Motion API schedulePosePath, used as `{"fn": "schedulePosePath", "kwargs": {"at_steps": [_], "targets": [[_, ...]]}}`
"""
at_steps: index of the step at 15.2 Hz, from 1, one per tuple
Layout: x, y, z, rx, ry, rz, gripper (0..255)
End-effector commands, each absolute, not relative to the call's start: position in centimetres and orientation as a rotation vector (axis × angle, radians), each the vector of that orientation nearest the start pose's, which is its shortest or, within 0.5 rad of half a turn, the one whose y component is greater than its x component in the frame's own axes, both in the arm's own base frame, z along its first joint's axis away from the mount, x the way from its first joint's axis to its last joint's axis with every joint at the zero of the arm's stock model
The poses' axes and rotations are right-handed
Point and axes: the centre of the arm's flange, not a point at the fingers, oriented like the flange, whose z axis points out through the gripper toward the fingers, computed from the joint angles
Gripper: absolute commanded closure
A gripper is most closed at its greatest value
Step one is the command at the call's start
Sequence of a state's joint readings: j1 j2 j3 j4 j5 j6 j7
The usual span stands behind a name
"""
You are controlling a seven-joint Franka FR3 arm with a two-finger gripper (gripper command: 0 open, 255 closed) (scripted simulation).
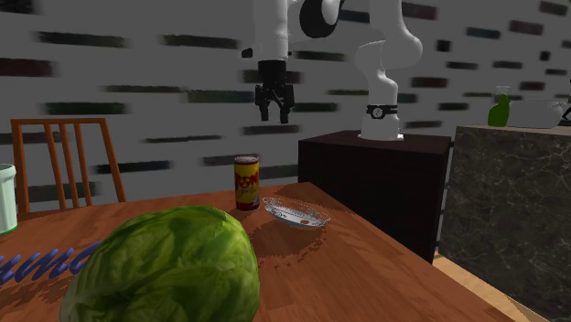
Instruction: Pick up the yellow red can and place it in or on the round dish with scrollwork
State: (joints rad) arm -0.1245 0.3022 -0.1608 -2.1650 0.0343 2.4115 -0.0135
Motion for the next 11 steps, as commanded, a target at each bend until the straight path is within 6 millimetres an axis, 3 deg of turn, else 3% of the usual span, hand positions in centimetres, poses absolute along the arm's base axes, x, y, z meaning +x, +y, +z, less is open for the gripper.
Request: {"fn": "schedulePosePath", "kwargs": {"at_steps": [1,9,11], "targets": [[55.2,-16.6,23.4,-3.119,0.473,0.070,0],[61.5,-20.9,16.6,-3.096,0.528,0.011,0],[61.7,-21.0,15.8,-3.096,0.530,0.009,0]]}}
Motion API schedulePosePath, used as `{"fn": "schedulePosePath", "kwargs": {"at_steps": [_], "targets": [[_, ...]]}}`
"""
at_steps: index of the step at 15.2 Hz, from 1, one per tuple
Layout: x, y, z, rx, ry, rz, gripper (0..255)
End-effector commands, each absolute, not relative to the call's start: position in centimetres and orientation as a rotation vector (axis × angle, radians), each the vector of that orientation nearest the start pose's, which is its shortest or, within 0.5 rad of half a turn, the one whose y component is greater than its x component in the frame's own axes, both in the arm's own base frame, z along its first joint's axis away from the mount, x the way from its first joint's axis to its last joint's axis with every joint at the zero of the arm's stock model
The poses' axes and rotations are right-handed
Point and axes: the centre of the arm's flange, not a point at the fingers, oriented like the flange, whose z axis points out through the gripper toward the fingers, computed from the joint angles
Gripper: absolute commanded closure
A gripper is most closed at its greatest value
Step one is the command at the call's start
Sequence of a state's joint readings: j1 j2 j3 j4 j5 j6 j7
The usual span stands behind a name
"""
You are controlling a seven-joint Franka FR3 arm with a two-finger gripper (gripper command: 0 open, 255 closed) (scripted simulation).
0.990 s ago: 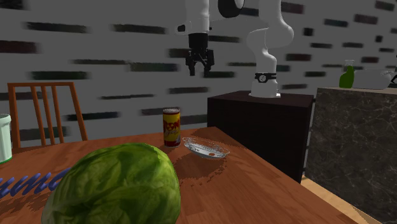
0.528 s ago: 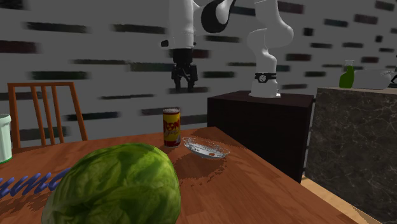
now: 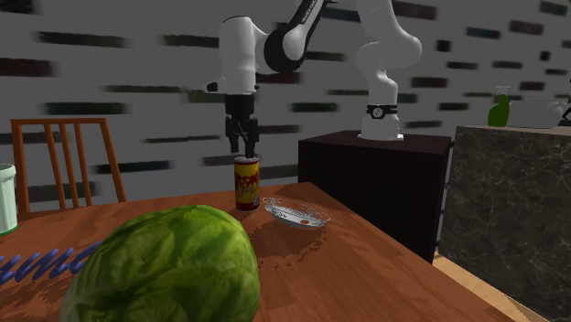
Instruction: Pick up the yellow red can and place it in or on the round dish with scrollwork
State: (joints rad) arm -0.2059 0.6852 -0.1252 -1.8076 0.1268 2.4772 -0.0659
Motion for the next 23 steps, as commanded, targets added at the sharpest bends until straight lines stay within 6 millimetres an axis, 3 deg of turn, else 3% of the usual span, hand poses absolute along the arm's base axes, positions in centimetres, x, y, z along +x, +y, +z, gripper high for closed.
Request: {"fn": "schedulePosePath", "kwargs": {"at_steps": [1,6,14,15,23], "targets": [[61.7,-21.0,15.3,-3.096,0.530,0.009,0],[61.7,-21.0,12.4,-3.096,0.530,0.009,0],[61.7,-21.0,12.4,-3.096,0.530,0.009,0],[61.7,-21.0,12.4,-3.096,0.530,0.009,255],[61.7,-20.9,12.4,-3.096,0.530,0.009,255]]}}
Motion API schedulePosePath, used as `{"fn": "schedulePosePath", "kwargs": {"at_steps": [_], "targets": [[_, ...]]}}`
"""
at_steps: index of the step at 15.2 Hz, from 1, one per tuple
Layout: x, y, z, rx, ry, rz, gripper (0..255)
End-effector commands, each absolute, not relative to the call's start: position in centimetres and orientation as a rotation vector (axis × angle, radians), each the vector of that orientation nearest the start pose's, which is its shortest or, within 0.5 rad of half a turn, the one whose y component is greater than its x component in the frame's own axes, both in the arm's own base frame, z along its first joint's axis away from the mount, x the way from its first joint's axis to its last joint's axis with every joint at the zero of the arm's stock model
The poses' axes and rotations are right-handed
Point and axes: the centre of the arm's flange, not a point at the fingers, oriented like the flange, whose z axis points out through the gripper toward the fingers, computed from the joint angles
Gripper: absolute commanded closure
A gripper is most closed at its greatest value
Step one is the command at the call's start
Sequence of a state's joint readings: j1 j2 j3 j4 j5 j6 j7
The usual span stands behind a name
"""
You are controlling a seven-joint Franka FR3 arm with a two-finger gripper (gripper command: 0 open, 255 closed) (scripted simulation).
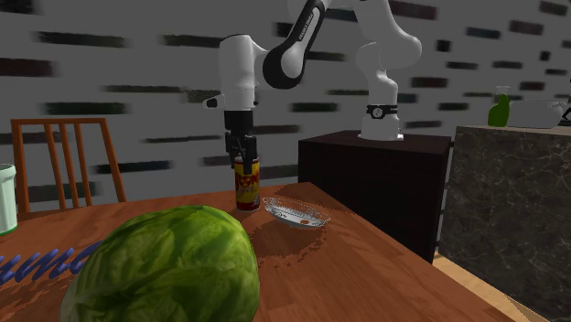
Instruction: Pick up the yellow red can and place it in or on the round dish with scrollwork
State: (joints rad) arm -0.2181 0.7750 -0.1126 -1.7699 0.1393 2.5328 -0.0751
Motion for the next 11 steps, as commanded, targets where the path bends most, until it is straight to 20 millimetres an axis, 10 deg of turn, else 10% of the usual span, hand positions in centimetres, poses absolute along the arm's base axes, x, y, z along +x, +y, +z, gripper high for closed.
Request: {"fn": "schedulePosePath", "kwargs": {"at_steps": [1,11], "targets": [[61.7,-21.0,12.4,-3.096,0.530,0.009,255],[61.7,-21.0,17.6,-3.096,0.530,0.009,255]]}}
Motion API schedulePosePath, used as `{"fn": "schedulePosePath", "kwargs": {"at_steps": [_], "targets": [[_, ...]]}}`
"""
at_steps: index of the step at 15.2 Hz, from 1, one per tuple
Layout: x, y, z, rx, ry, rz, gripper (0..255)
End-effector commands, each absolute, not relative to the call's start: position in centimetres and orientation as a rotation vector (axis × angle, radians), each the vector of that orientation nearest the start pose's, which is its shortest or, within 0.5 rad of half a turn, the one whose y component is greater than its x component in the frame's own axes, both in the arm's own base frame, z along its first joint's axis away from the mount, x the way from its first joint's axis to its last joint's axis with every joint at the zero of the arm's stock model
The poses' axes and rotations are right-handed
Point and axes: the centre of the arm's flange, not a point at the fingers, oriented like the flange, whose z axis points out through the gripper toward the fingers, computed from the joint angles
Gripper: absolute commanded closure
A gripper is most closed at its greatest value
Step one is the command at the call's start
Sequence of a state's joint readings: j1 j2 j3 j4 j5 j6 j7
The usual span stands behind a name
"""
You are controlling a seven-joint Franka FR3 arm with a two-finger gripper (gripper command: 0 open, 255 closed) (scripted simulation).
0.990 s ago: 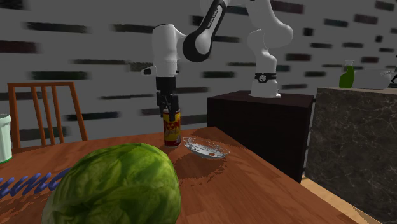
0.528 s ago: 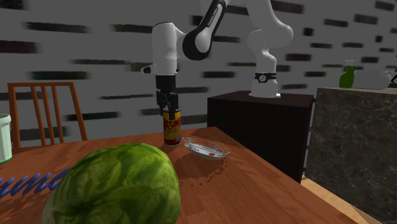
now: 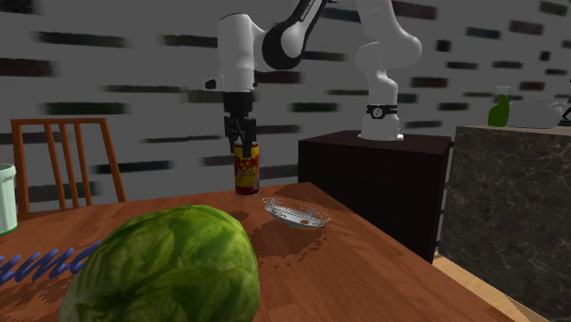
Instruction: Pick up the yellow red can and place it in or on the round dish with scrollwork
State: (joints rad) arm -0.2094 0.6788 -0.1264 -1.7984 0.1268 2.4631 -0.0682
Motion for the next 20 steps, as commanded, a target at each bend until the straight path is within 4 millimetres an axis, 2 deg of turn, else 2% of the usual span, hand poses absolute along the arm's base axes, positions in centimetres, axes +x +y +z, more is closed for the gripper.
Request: {"fn": "schedulePosePath", "kwargs": {"at_steps": [1,13,20], "targets": [[61.7,-21.0,18.2,-3.096,0.530,0.009,255],[61.7,-21.0,24.4,-3.096,0.530,0.009,255],[63.2,-12.2,26.8,-3.096,0.530,0.009,255]]}}
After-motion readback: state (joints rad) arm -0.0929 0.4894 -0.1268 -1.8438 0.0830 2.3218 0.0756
